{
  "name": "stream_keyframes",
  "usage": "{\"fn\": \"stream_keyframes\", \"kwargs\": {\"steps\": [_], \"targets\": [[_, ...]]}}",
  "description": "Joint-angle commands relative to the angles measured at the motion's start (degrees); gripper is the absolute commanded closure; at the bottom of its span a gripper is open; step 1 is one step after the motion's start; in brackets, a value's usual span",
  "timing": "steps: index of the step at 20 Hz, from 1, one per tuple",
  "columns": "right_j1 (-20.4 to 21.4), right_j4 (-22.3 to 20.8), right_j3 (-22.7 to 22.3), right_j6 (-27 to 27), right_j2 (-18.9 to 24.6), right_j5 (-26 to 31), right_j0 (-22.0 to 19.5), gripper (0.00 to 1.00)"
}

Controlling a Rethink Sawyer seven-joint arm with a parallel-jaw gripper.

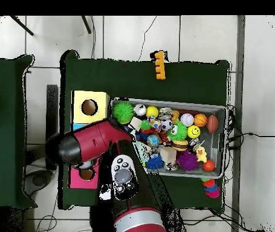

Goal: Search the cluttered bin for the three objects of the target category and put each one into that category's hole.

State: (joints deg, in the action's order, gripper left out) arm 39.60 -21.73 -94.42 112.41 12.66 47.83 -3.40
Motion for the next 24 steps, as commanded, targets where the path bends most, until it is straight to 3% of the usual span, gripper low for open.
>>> {"fn": "stream_keyframes", "kwargs": {"steps": [1,7,14,16,24], "targets": [[-17.2,2.0,14.0,9.8,3.7,-13.6,5.5,1.00],[-19.3,4.0,18.6,14.6,1.5,-13.1,9.1,1.00],[-17.4,1.4,17.2,8.1,0.4,-8.2,8.3,1.00],[-17.5,1.7,17.0,8.4,0.4,-8.4,8.4,1.00],[-22.6,10.6,24.2,18.4,1.3,-13.3,12.1,1.00]]}}
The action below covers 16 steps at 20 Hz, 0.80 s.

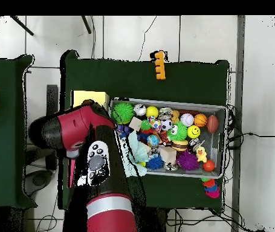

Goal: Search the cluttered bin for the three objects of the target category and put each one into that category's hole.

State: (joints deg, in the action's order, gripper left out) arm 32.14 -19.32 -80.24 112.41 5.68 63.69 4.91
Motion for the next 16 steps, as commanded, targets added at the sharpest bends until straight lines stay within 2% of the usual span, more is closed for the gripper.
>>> {"fn": "stream_keyframes", "kwargs": {"steps": [1,4,10,13,16], "targets": [[-15.5,9.3,10.4,19.9,7.9,-30.3,4.3,1.00],[-15.6,11.6,10.9,21.2,6.9,-30.4,5.6,1.00],[-16.5,13.1,13.5,21.3,3.5,-27.9,8.0,1.00],[-16.0,13.9,12.8,19.2,3.1,-26.5,7.9,1.00],[-14.4,14.6,9.7,17.5,1.6,-27.6,7.8,1.00]]}}
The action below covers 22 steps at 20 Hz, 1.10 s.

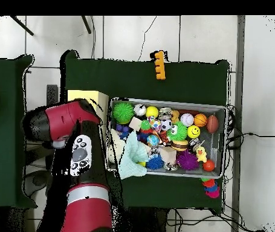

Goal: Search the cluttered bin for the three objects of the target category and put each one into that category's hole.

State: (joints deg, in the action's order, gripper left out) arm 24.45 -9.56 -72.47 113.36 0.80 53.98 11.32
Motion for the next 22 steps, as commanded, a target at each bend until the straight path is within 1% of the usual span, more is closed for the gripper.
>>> {"fn": "stream_keyframes", "kwargs": {"steps": [1,3,4,5,6,7,8,9,10,11,13,14,17,18,21,22], "targets": [[-5.4,4.5,-0.1,16.1,5.2,-18.9,1.6,1.00],[-1.4,3.3,-5.2,13.6,3.6,-19.9,0.7,1.00],[1.2,2.7,-8.2,11.6,3.4,-19.8,-0.6,1.00],[4.5,2.2,-12.3,9.4,3.3,-21.3,-2.2,1.00],[8.1,2.4,-16.7,5.9,4.4,-21.9,-5.0,1.00],[11.4,3.3,-20.2,3.3,5.5,-21.1,-7.4,1.00],[14.2,3.6,-22.0,0.4,6.2,-19.9,-9.3,1.00],[16.2,4.3,-23.2,-1.9,7.0,-17.7,-11.0,1.00],[17.4,4.3,-23.9,-4.0,8.0,-16.7,-12.7,1.00],[18.2,4.4,-24.6,-5.1,8.6,-15.7,-14.0,1.00],[19.0,4.1,-25.7,-6.6,10.2,-15.9,-16.5,1.00],[19.4,3.3,-26.1,-7.0,10.7,-16.8,-17.4,1.00],[20.5,2.8,-28.5,-8.3,13.0,-17.2,-20.9,1.00],[21.1,2.8,-28.9,-9.0,13.9,-16.5,-22.1,1.00],[24.6,3.4,-31.0,-11.1,16.1,-12.9,-25.4,1.00],[25.0,2.9,-30.6,-12.0,16.7,-12.0,-26.3,1.00]]}}
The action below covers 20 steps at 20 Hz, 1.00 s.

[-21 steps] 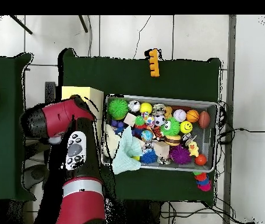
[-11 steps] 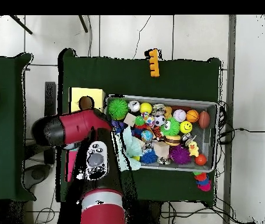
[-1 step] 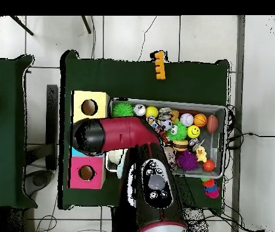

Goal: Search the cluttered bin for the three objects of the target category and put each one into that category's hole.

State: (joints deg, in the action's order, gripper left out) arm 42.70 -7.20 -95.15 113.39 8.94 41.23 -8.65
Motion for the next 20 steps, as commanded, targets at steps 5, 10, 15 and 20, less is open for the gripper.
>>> {"fn": "stream_keyframes", "kwargs": {"steps": [5,10,15,20], "targets": [[6.6,-2.4,-7.6,-15.5,11.9,0.8,-11.8,1.00],[4.3,-7.8,-7.3,-17.8,13.9,-3.7,-17.7,1.00],[0.2,-14.0,-5.0,-17.2,15.6,-6.9,-20.9,1.00],[0.4,-17.2,-5.6,-15.7,17.5,-6.7,-23.1,1.00]]}}
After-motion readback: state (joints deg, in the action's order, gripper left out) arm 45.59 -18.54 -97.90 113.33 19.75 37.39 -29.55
